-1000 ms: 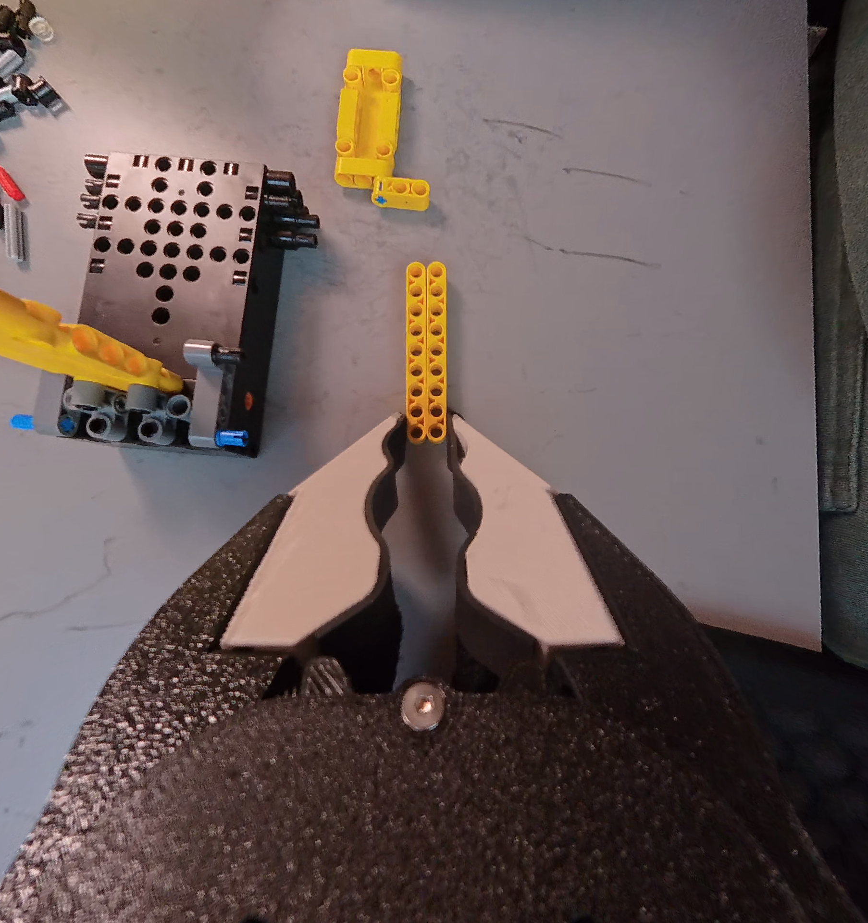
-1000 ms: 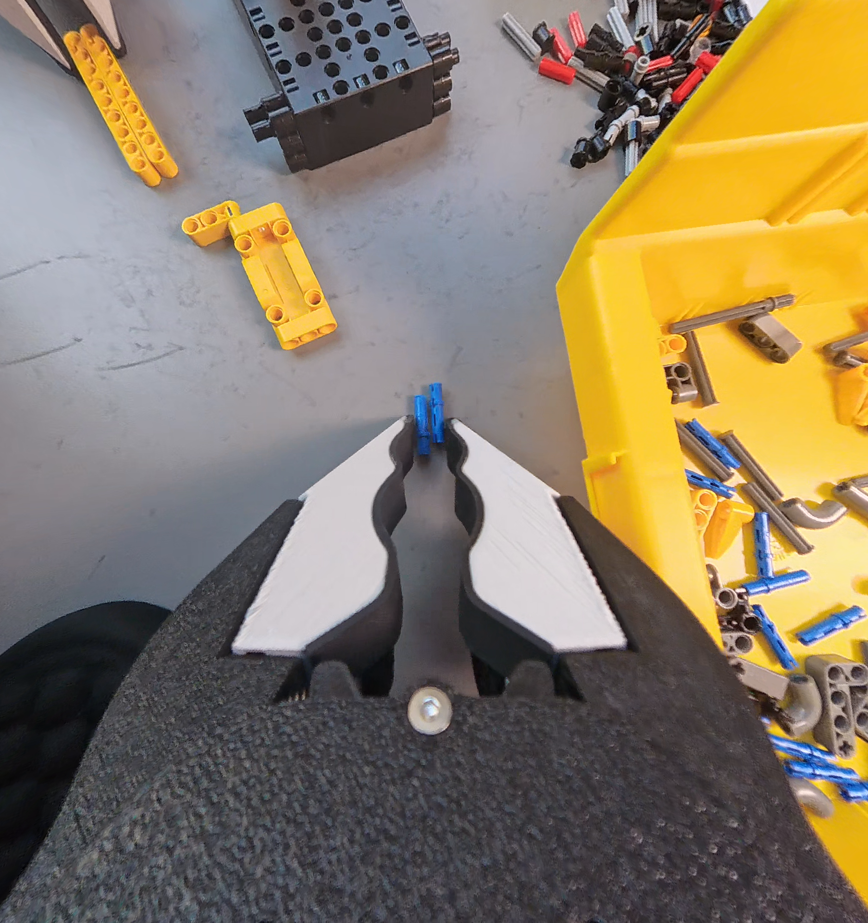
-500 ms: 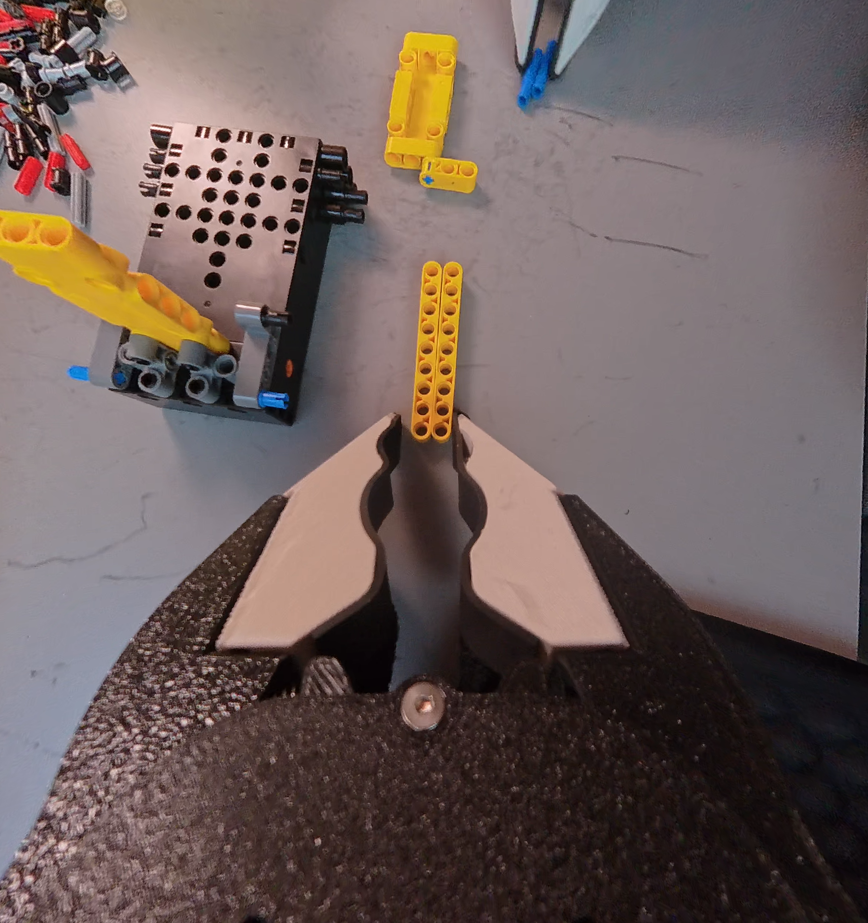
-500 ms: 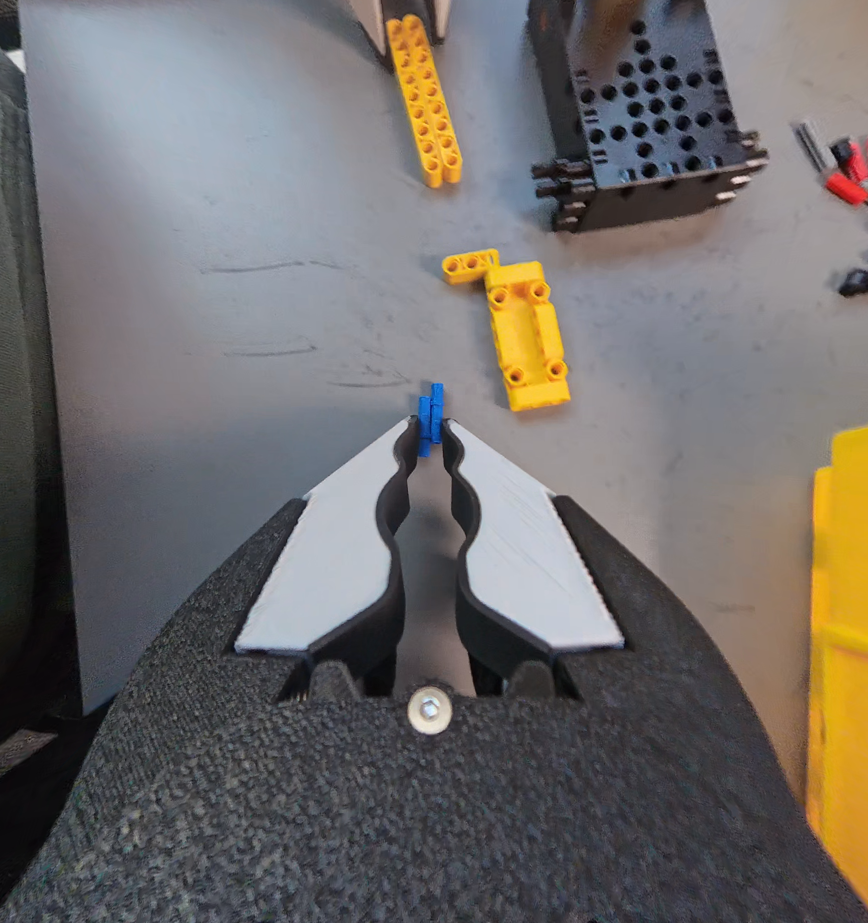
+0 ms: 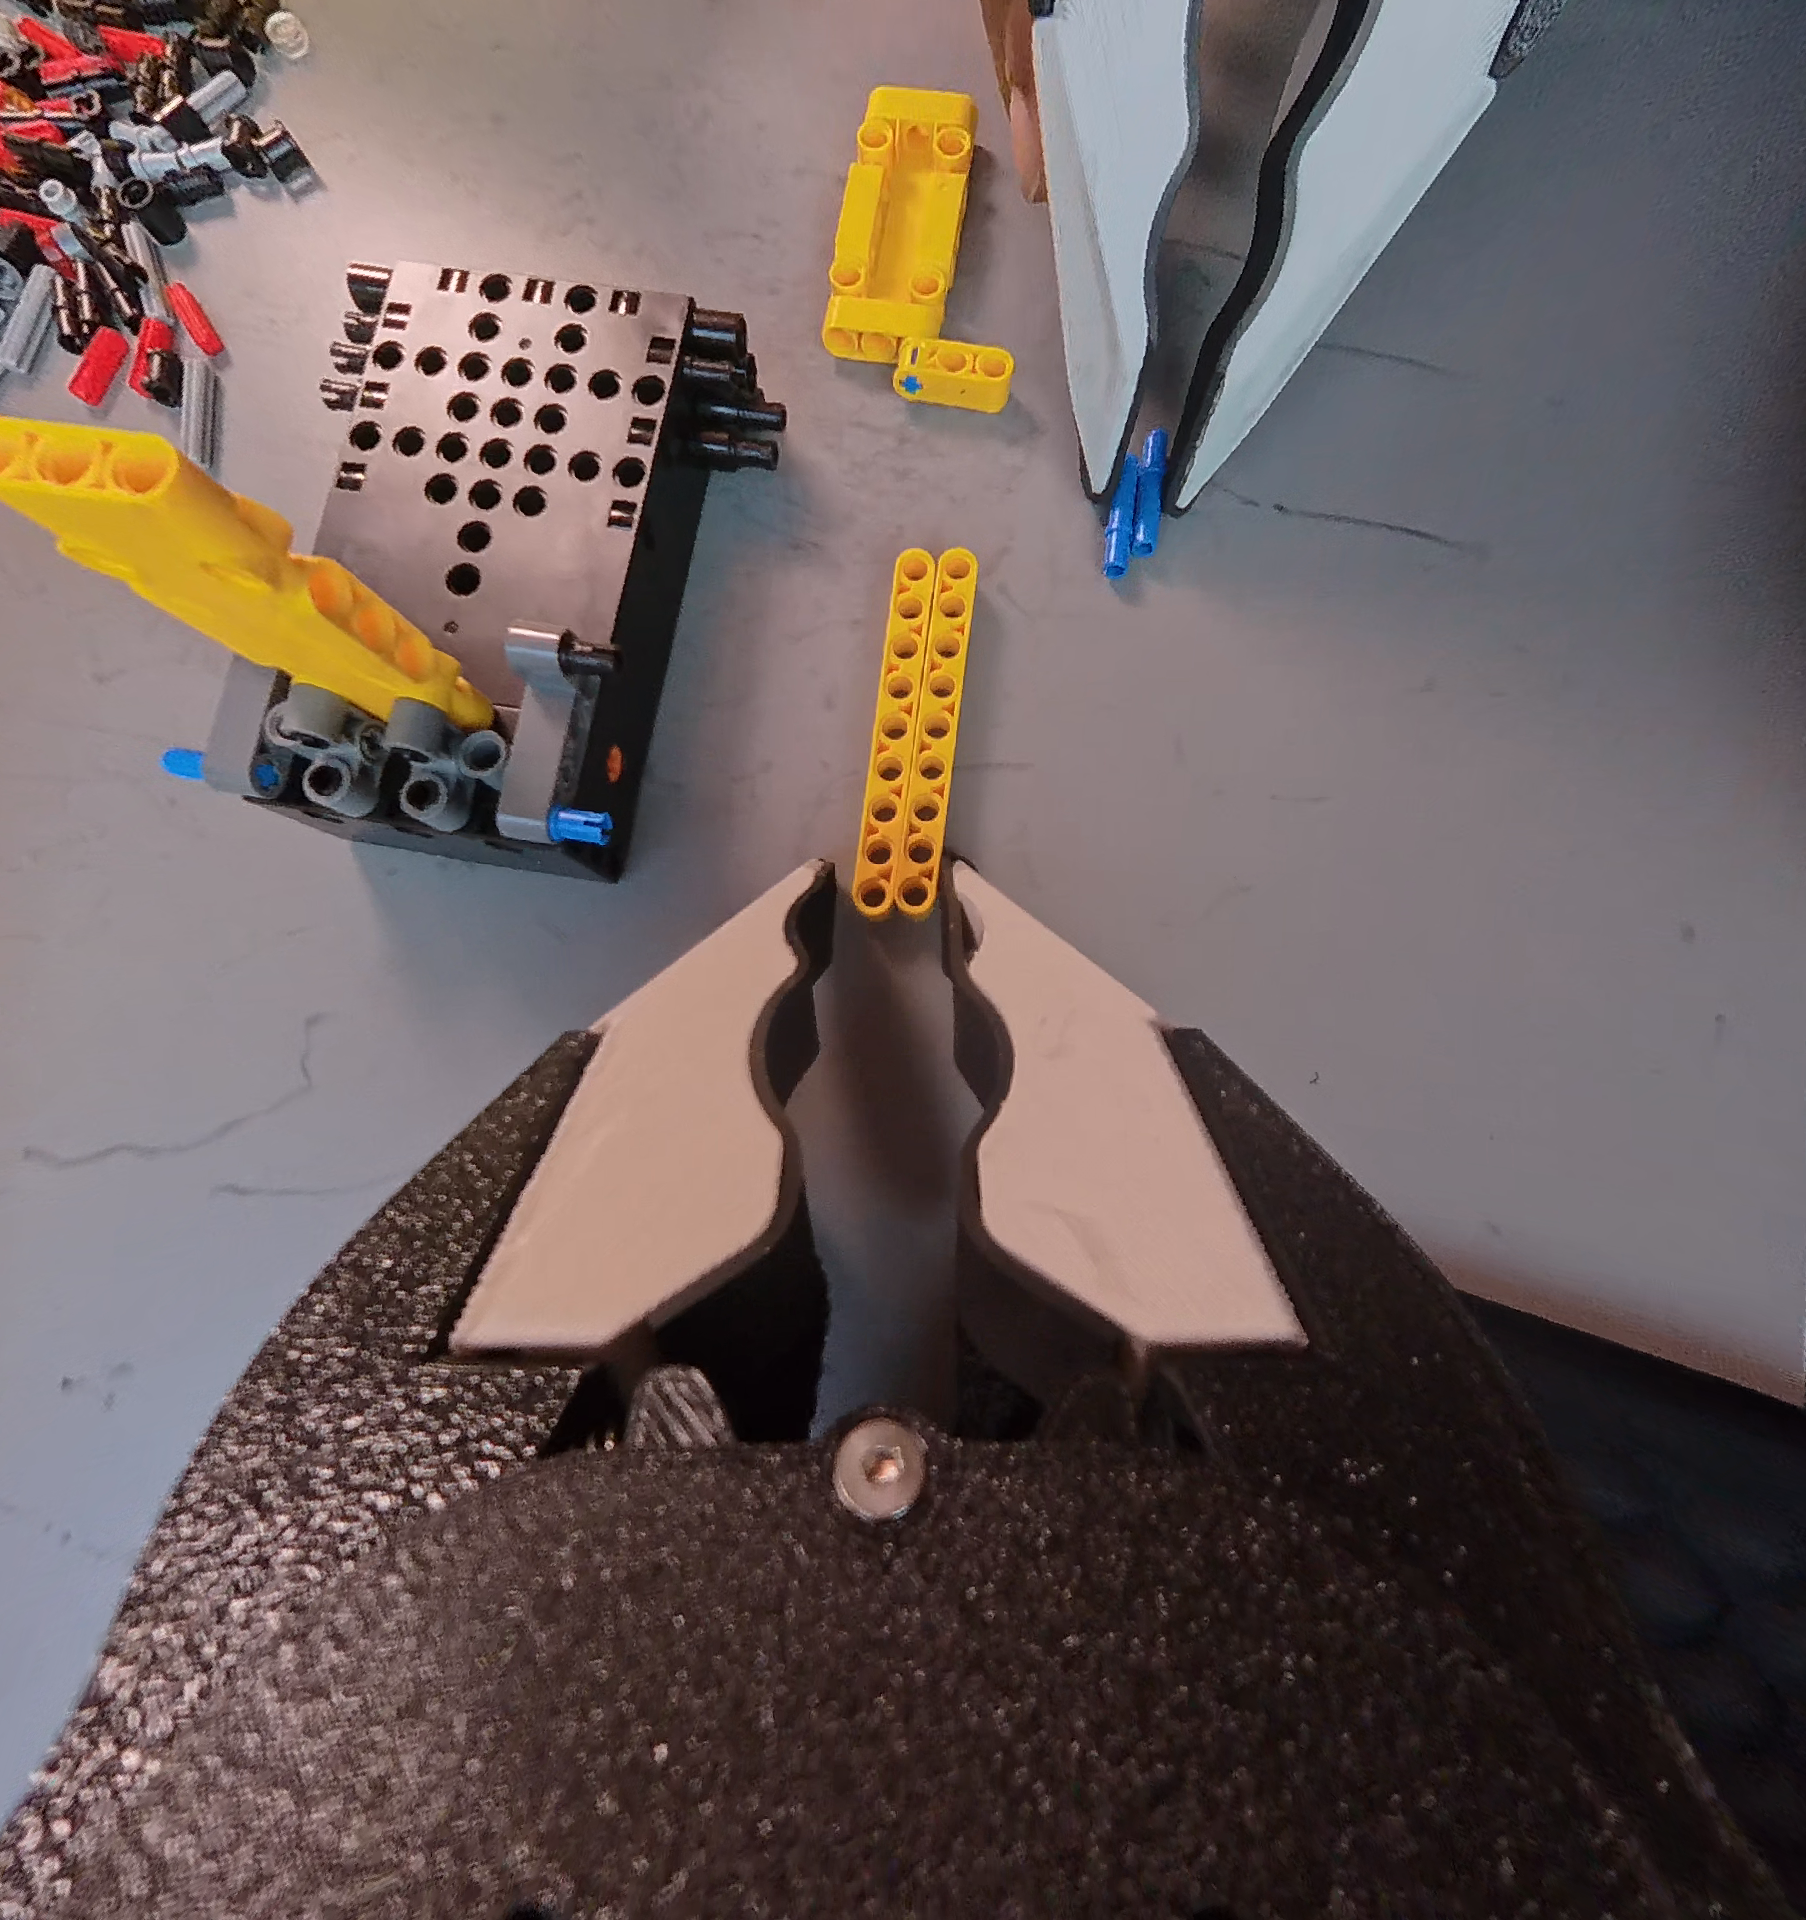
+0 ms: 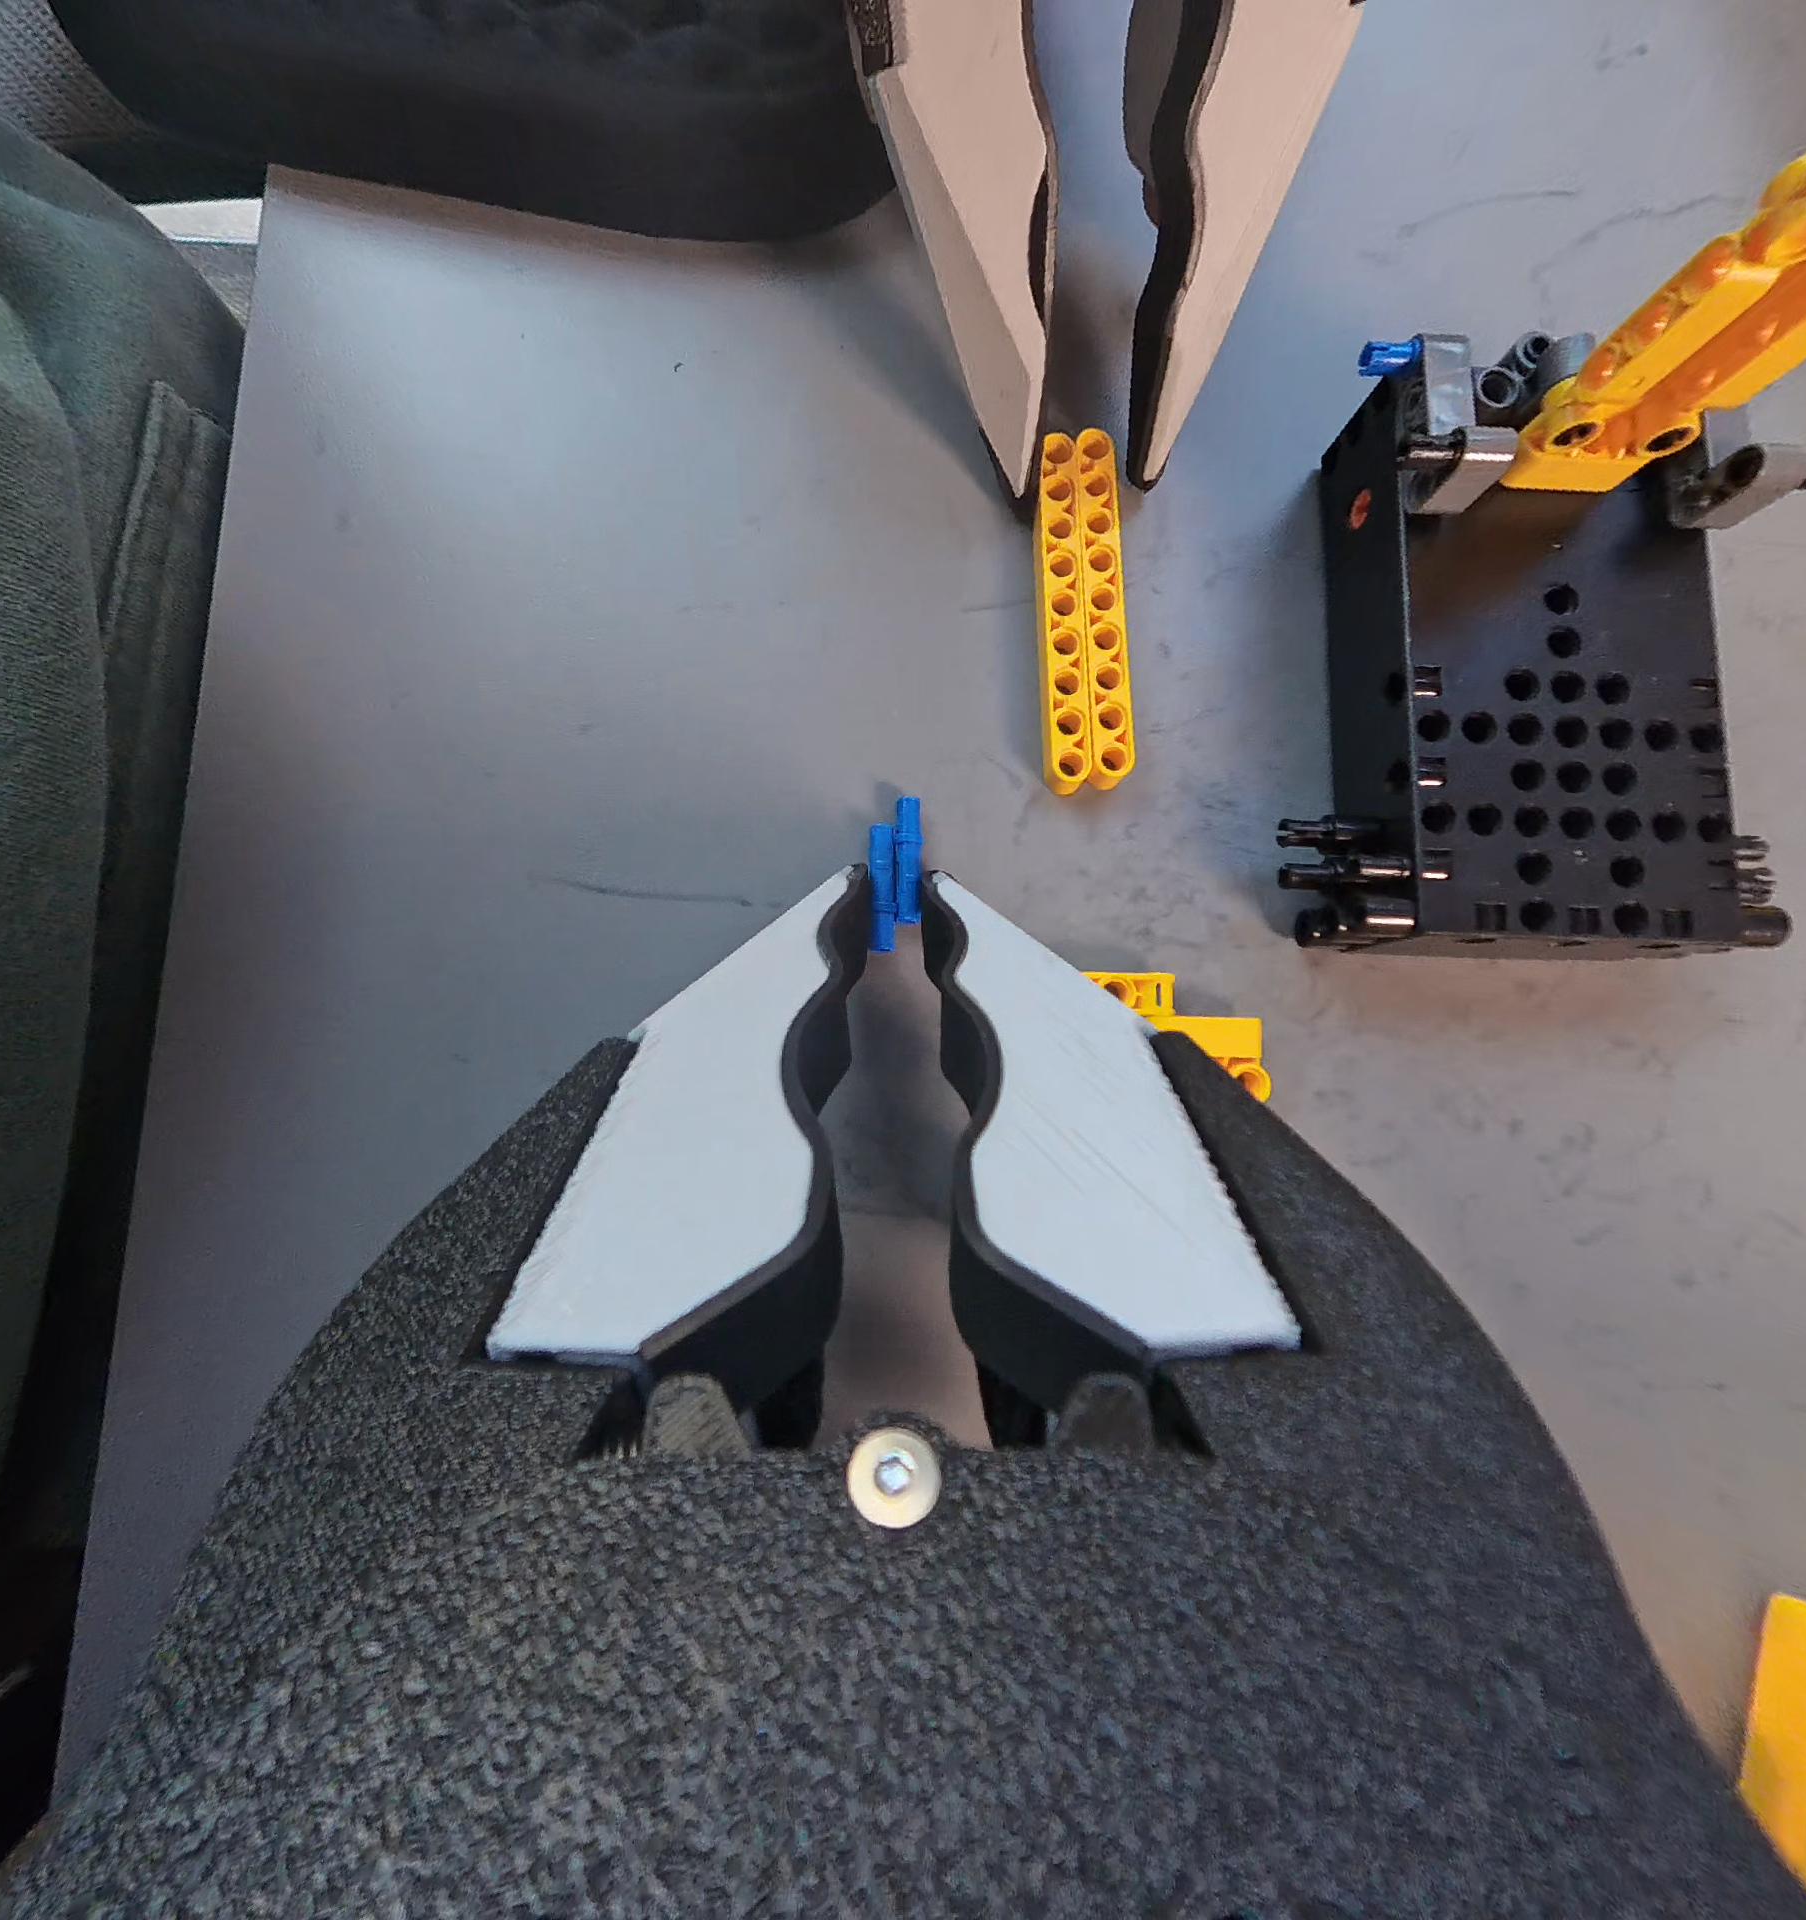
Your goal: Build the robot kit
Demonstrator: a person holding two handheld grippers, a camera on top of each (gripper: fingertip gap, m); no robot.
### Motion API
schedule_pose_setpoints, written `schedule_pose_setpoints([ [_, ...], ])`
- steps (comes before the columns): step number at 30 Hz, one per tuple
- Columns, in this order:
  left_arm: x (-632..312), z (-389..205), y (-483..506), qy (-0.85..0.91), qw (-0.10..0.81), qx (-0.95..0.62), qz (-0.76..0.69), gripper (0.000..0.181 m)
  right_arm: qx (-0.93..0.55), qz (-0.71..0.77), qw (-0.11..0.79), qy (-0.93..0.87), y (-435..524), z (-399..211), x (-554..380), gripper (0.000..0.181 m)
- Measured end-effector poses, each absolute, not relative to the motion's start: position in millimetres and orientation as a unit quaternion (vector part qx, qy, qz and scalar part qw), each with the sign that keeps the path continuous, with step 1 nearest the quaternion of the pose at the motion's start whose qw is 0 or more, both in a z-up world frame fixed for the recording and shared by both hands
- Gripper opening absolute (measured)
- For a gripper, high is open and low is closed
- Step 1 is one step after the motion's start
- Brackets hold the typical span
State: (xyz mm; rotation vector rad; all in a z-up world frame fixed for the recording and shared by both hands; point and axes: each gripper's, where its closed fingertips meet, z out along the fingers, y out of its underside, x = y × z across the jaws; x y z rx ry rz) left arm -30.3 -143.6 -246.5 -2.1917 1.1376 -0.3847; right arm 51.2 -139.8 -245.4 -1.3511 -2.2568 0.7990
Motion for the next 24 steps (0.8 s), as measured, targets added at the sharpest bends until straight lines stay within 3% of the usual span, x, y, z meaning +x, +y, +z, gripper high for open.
schedule_pose_setpoints([
  [7,-30,-247,-144,0.431,0.314,-0.832,-0.152,0.017,-0.486,0.341,0.195,-0.781,-133,-222,58,0.026],
  [18,-32,-247,-141,0.425,0.319,-0.833,-0.151,0.023,-0.541,0.248,0.224,-0.772,-50,-235,100,0.036],
  [24,-35,-246,-139,0.421,0.324,-0.835,-0.141,0.023,-0.535,0.266,0.210,-0.774,-56,-244,89,0.026],
])
